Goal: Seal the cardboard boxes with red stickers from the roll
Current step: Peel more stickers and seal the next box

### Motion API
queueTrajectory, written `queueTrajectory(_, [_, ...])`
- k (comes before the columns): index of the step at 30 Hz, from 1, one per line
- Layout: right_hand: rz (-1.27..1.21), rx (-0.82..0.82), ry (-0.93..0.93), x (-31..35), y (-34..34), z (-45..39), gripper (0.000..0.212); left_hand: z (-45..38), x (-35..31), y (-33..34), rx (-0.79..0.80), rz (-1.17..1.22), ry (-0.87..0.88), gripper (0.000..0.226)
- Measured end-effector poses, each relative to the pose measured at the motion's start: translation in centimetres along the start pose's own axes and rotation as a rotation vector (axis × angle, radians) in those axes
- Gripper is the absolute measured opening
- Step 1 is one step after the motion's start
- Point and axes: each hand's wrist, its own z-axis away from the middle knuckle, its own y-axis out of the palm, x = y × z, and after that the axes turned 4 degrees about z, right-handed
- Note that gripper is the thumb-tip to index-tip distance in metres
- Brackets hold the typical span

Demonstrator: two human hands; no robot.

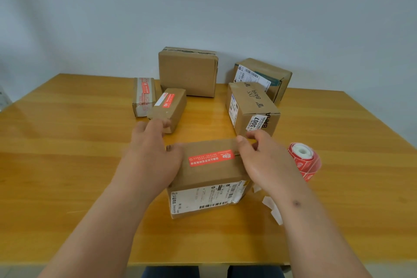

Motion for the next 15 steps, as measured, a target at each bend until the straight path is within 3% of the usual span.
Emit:
queueTrajectory(3, [-0.017, 0.144, -0.022, 0.3, 0.1, 0.5, 0.049, 0.1, 0.6, 0.0, 0.187, -0.153, -0.121, 0.052])
queueTrajectory(5, [-0.113, 0.153, -0.049, 0.5, -0.3, 0.9, 0.042, 0.6, 0.2, -0.4, 0.211, -0.029, -0.119, 0.049])
queueTrajectory(9, [-0.560, -0.015, 0.040, 0.0, -1.1, 0.4, 0.052, 0.2, -0.3, -1.6, -0.137, 0.574, -0.219, 0.036])
queueTrajectory(11, [-0.599, -0.046, 0.081, 0.0, -1.2, 0.3, 0.062, -0.5, 0.2, -1.8, -0.181, 0.795, -0.330, 0.025])
queueTrajectory(14, [-0.453, 0.052, 0.016, 0.0, -0.5, 1.0, 0.063, -0.4, 1.2, -0.4, 0.054, 0.757, -0.477, 0.029])
queueTrajectory(15, [-0.417, 0.084, -0.002, 0.1, -0.3, 1.2, 0.055, -0.2, 1.4, 0.1, 0.103, 0.746, -0.503, 0.031])
